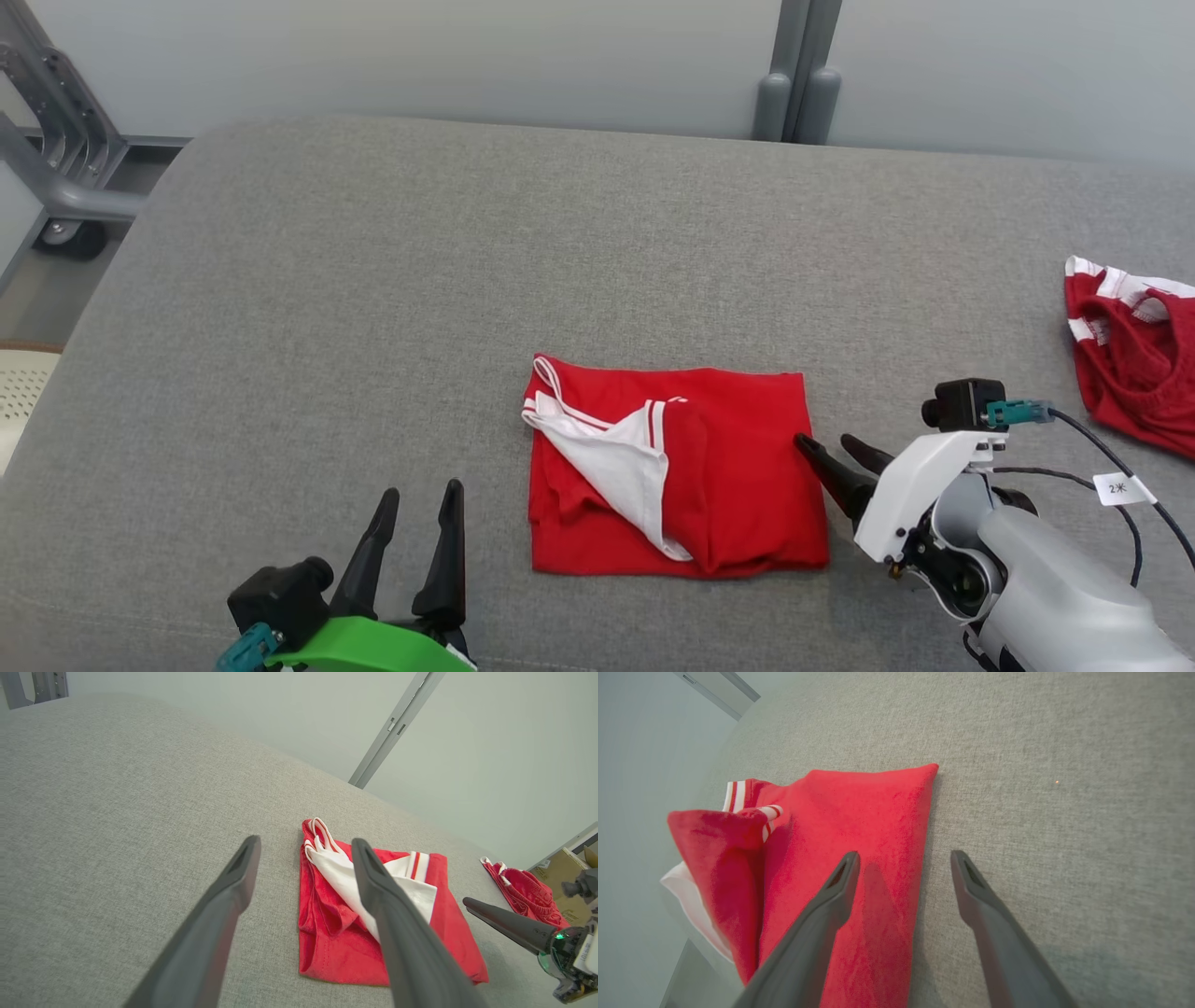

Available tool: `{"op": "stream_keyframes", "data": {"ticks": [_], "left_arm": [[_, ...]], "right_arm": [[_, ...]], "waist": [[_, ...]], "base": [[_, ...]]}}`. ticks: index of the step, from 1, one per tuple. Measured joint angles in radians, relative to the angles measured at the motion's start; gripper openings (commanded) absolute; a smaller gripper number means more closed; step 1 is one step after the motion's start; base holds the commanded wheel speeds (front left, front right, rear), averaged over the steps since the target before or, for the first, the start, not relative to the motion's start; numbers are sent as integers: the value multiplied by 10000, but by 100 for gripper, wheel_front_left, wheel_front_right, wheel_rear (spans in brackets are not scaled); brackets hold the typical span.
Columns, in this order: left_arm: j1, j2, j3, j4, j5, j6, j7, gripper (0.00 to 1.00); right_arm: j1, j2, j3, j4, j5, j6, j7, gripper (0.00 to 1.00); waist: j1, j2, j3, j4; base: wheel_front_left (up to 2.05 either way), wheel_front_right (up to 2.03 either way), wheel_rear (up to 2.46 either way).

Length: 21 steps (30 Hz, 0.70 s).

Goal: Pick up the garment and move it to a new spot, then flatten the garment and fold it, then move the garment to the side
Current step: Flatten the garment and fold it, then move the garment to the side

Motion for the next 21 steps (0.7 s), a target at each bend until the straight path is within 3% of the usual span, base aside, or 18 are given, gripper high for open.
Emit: {"op": "stream_keyframes", "data": {"ticks": [18,20,21], "left_arm": [[-88,2,61,10,25,0,12,100],[-90,2,63,12,27,0,12,100],[-91,2,61,13,27,0,12,100]], "right_arm": [[76,268,13,201,1202,56,723,98],[60,265,61,132,1221,56,752,48],[52,268,84,109,1239,56,752,40]], "waist": [[0,0,408,570],[0,0,413,575],[0,0,414,576]], "base": [[0,0,0],[0,0,0],[0,0,0]]}}
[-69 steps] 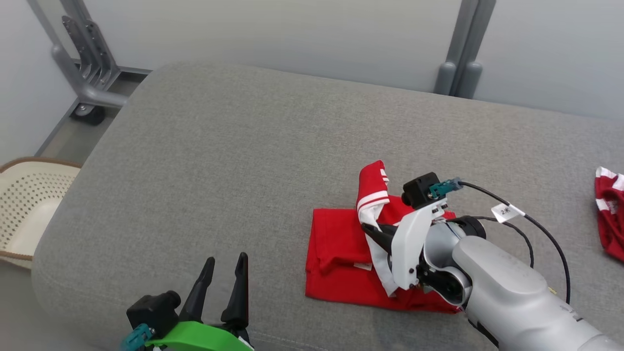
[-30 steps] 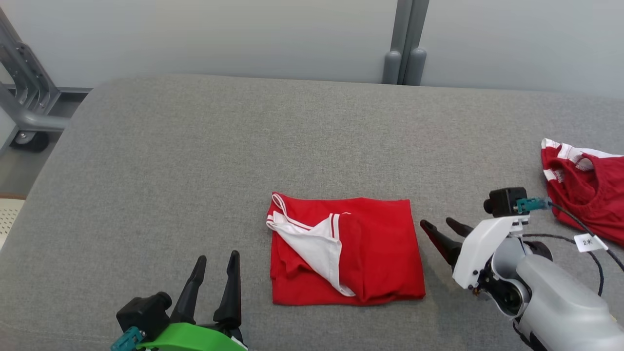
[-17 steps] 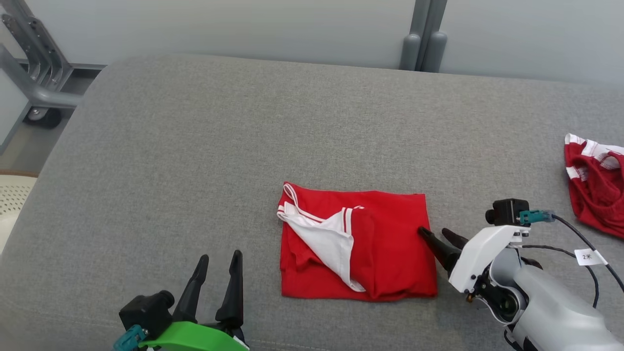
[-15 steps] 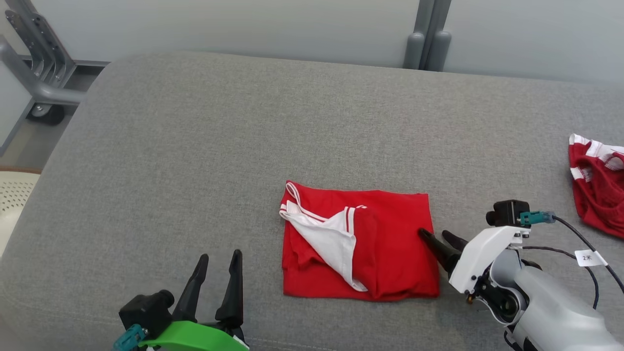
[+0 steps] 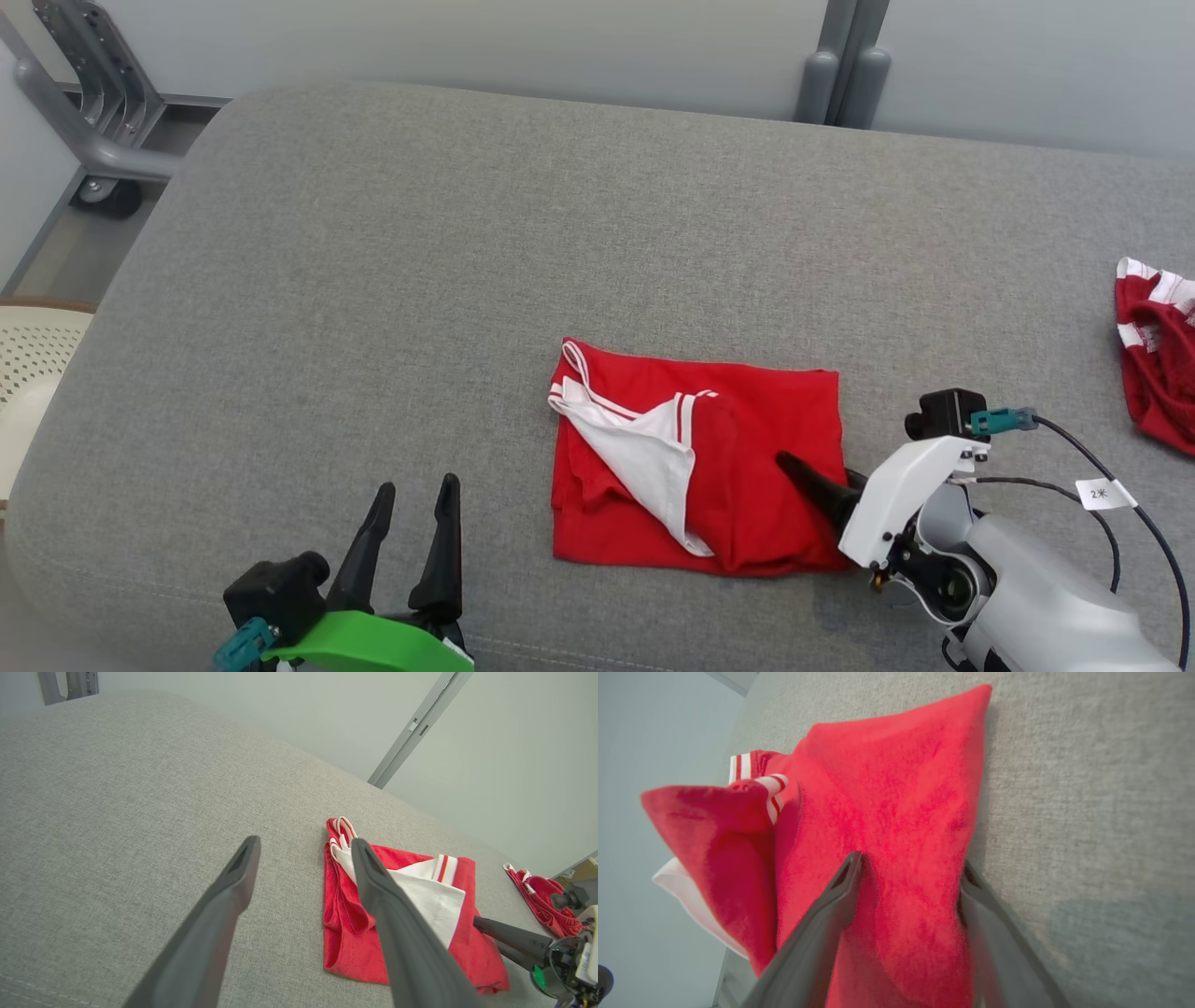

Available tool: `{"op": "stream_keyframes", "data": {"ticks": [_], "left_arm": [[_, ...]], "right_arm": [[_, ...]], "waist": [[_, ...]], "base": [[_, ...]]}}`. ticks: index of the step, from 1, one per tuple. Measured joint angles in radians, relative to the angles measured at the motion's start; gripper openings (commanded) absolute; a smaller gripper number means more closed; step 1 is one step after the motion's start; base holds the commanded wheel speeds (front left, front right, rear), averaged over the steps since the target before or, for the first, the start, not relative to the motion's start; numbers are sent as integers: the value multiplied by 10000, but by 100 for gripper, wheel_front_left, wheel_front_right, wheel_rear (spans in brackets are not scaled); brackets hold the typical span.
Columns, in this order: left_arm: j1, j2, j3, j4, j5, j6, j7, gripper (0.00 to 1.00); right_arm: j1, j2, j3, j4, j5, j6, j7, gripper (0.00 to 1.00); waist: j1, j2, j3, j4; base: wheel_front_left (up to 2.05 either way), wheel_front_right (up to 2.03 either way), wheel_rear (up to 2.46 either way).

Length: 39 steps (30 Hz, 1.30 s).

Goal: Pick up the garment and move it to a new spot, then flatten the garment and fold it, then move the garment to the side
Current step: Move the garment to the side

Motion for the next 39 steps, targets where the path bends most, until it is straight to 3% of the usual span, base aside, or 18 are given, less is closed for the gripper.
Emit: {"op": "stream_keyframes", "data": {"ticks": [2,3,13,25,39], "left_arm": [[-1,2,4,6,0,0,0,100],[-2,2,6,10,0,0,0,100],[3,8,234,119,2,2,0,100],[127,8,267,293,-10,2,-2,100],[360,0,247,69,-21,2,-4,100]], "right_arm": [[-5,-2,71,-33,23,0,-2,21],[-5,-8,111,-46,23,0,-4,0],[-163,-265,441,-389,-61,0,-251,0],[-1370,-2054,771,-782,-803,0,-167,0],[-2511,-3112,853,-963,-945,0,721,0]], "waist": [[0,0,0,0],[0,0,-3,0],[0,0,-231,-138],[0,0,-700,-800],[0,0,-907,-1714]], "base": [[0,0,0],[0,0,0],[0,0,0],[0,0,0],[0,0,0]]}}
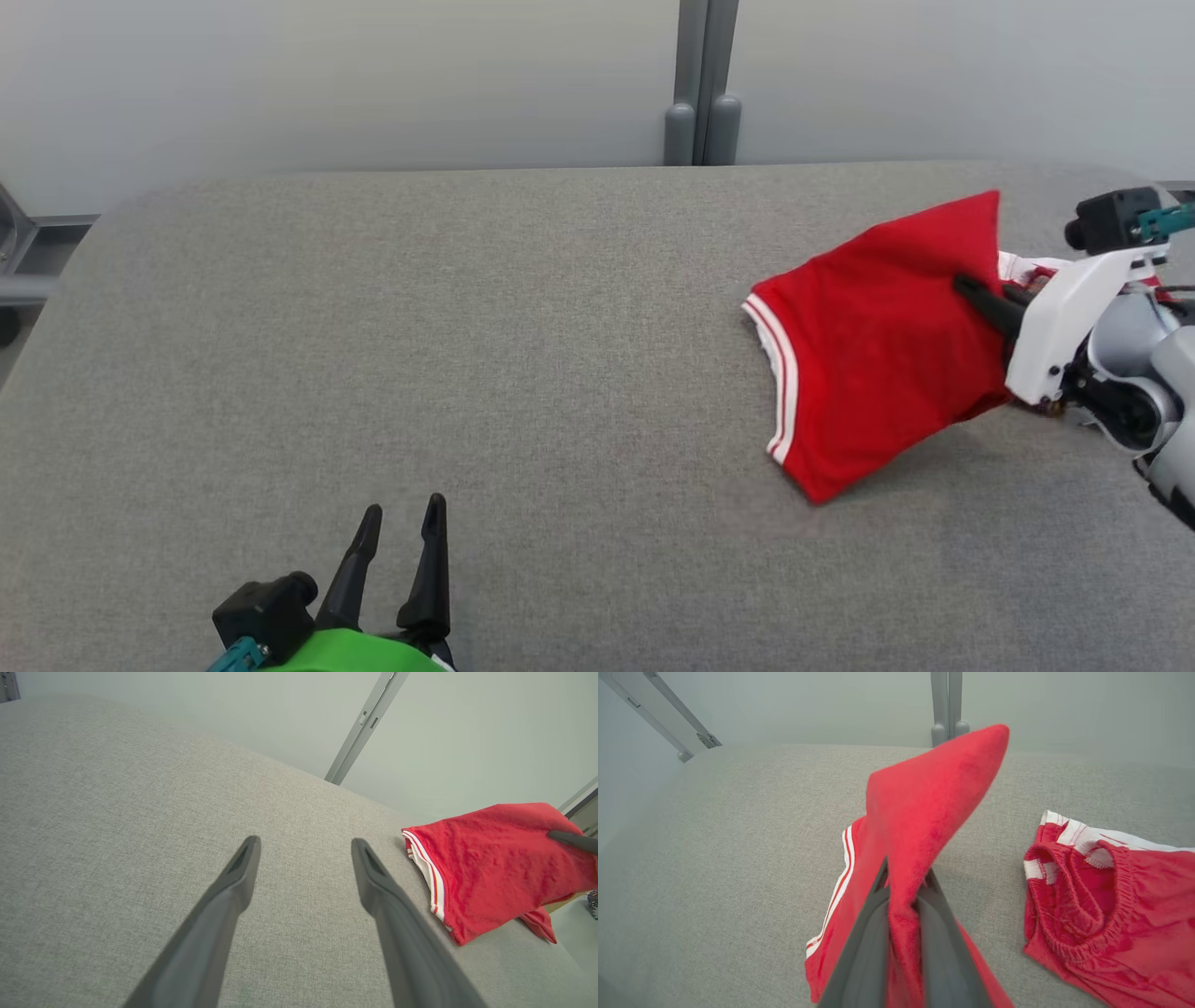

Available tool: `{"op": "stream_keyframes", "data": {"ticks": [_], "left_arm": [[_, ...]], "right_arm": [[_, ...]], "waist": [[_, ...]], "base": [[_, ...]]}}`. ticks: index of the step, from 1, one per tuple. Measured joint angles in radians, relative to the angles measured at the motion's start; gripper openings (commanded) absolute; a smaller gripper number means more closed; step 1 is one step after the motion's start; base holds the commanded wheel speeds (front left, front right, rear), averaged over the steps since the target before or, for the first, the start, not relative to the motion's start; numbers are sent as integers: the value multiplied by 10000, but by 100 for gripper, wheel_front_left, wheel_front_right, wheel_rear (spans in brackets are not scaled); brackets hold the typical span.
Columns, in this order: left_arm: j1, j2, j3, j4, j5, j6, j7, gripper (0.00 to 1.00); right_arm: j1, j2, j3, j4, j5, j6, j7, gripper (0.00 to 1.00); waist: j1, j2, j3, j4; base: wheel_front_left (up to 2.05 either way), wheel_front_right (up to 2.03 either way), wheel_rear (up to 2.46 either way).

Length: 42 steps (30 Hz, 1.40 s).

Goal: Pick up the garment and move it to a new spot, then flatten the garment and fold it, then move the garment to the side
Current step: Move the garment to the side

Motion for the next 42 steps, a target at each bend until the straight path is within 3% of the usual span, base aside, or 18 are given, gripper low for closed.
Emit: {"op": "stream_keyframes", "data": {"ticks": [19,37,42], "left_arm": [[-174,107,-215,-284,221,0,224,100],[-642,514,-140,-803,713,0,579,100],[-814,608,-176,-1051,811,2,731,100]], "right_arm": [[-1397,-1990,-278,140,-360,2,1110,0],[-2166,-2986,-692,1028,-585,-17,1273,0],[-2134,-2963,-692,1233,-598,-318,1227,0]], "waist": [[0,0,952,81],[0,0,2129,144],[0,0,2447,83]], "base": [[0,0,0],[0,0,0],[0,0,0]]}}
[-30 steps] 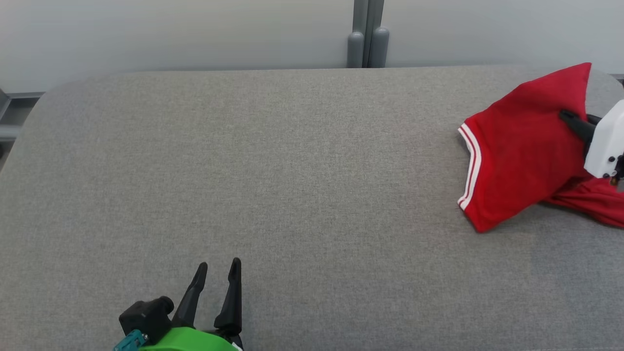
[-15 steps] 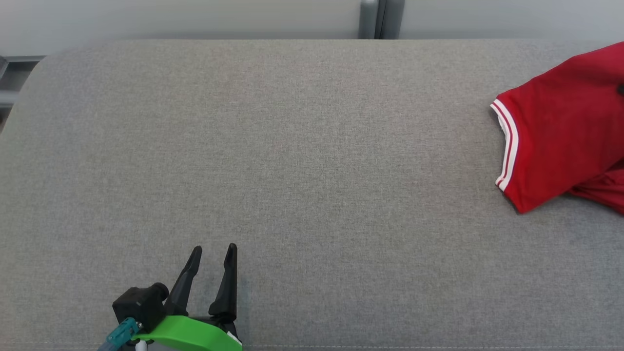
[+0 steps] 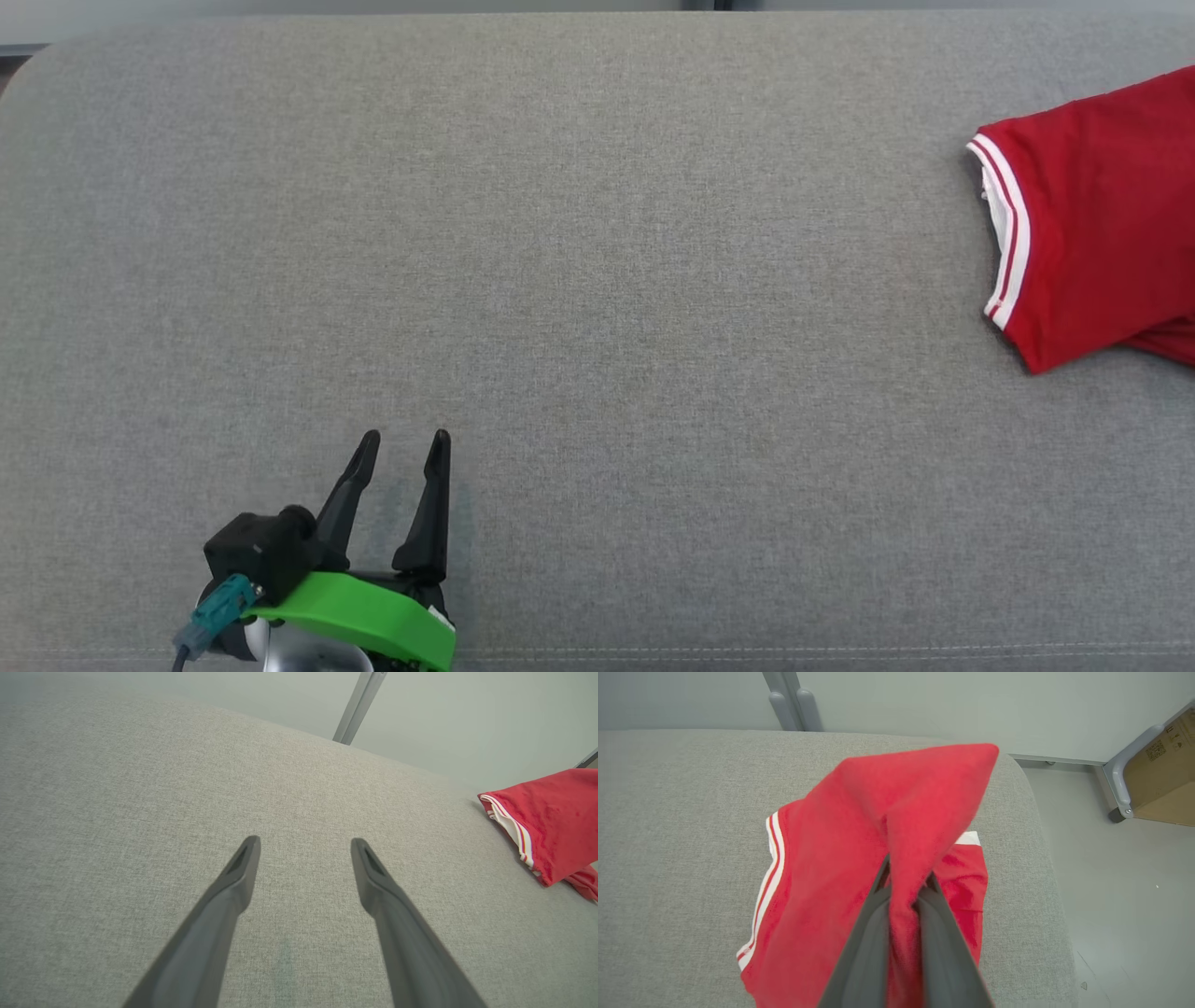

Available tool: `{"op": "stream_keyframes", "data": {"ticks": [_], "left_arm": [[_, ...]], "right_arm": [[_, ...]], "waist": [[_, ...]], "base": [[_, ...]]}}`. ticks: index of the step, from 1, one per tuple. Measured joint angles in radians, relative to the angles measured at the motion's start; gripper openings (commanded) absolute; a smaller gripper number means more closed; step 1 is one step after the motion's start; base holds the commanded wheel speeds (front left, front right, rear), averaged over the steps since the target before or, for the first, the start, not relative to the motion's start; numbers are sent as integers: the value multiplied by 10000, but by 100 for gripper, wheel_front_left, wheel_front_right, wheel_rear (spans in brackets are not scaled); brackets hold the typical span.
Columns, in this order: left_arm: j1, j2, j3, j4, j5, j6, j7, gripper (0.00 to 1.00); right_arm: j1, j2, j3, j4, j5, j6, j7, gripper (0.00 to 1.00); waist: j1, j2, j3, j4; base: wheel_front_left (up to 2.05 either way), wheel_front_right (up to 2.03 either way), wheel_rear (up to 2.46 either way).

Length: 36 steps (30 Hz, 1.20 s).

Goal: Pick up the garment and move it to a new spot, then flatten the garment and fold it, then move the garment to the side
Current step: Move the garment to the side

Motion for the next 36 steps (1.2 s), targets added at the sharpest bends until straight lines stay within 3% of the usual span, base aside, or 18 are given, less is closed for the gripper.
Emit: {"op": "stream_keyframes", "data": {"ticks": [13,17,18,19,25,36], "left_arm": [[-213,270,27,-320,353,0,410,100],[-213,345,159,-362,433,36,502,100],[-213,357,182,-372,443,58,504,100],[-213,368,198,-380,445,69,508,100],[-205,451,288,-527,516,71,702,100],[-156,491,366,-602,573,71,846,100]], "right_arm": [[471,-17,178,895,-639,-773,-871,0],[498,142,190,1116,-711,-1022,-1191,43],[505,228,199,1166,-779,-1097,-1296,65],[526,316,207,1214,-846,-1122,-1384,100],[785,742,217,1499,-892,-1400,-1841,100],[1073,652,263,2243,-1252,-1850,-2663,100]], "waist": [[0,0,742,-2],[0,0,886,-17],[0,0,903,-39],[0,0,915,-65],[0,0,919,-284],[0,0,747,-817]], "base": [[0,0,0],[0,0,0],[0,0,0],[0,0,0],[0,0,0],[0,0,0]]}}
